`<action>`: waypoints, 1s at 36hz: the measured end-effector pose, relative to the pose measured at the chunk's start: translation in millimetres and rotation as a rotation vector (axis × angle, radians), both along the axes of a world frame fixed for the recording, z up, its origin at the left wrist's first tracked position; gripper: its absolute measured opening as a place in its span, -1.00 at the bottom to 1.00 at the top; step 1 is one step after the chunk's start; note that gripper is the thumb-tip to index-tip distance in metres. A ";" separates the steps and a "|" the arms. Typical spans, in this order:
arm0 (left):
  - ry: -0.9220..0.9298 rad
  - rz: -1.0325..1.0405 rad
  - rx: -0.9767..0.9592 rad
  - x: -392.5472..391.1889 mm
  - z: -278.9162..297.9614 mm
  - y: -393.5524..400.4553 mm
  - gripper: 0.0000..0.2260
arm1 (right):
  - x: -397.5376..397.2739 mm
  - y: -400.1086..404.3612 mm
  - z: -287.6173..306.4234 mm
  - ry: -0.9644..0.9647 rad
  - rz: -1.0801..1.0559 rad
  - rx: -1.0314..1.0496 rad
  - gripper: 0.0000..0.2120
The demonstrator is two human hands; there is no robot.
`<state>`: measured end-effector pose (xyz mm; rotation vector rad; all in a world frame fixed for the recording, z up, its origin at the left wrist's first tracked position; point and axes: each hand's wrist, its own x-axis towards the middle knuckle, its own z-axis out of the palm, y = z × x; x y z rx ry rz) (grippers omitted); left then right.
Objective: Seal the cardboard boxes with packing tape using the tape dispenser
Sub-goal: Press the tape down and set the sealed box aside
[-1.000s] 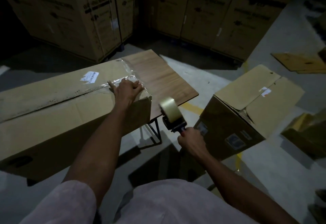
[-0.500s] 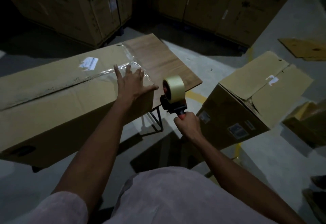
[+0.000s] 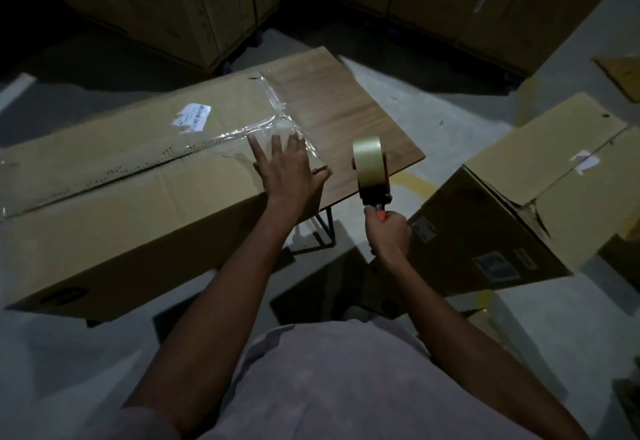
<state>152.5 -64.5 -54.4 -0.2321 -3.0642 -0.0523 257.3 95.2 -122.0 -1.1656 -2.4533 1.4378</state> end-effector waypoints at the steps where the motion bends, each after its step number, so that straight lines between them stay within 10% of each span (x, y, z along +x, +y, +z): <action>1: -0.013 0.008 0.013 0.4 -0.4 0.4 -0.16 | -3.9 1.0 -2.0 0.012 -0.005 0.015 -0.65; 36: -0.176 0.315 0.051 14.3 -22.9 43.7 -0.28 | -204.7 23.7 -78.3 -0.252 0.455 0.066 -0.49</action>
